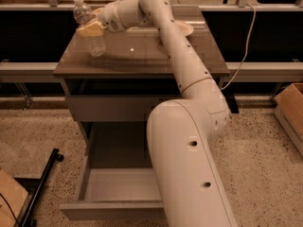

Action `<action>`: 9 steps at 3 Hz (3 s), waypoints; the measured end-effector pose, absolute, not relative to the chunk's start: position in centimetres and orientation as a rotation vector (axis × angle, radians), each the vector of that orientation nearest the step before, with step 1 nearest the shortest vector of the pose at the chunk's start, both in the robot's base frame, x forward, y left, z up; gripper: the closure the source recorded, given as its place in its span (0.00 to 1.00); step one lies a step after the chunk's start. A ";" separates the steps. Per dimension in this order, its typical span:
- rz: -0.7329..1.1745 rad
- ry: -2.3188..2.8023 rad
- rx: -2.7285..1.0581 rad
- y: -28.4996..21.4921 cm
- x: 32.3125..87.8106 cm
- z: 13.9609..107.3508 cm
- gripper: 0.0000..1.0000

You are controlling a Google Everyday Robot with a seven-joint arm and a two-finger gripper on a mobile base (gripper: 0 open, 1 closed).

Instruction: Place water bottle into middle drawer

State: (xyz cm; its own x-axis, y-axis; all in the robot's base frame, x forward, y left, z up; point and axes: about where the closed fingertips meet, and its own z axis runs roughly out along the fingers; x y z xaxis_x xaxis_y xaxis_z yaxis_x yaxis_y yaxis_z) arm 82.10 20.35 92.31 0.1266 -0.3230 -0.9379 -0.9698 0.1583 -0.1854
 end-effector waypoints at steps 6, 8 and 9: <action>0.656 1.479 -1.272 3.2 54.6 101.6 1.00; 0.962 1.464 -1.295 8.0 52.6 83.1 1.00; 0.981 1.440 -1.355 10.5 56.2 76.0 1.00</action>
Offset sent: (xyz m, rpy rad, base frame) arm -0.1399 -0.1601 0.0421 -0.2917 0.0437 -0.2073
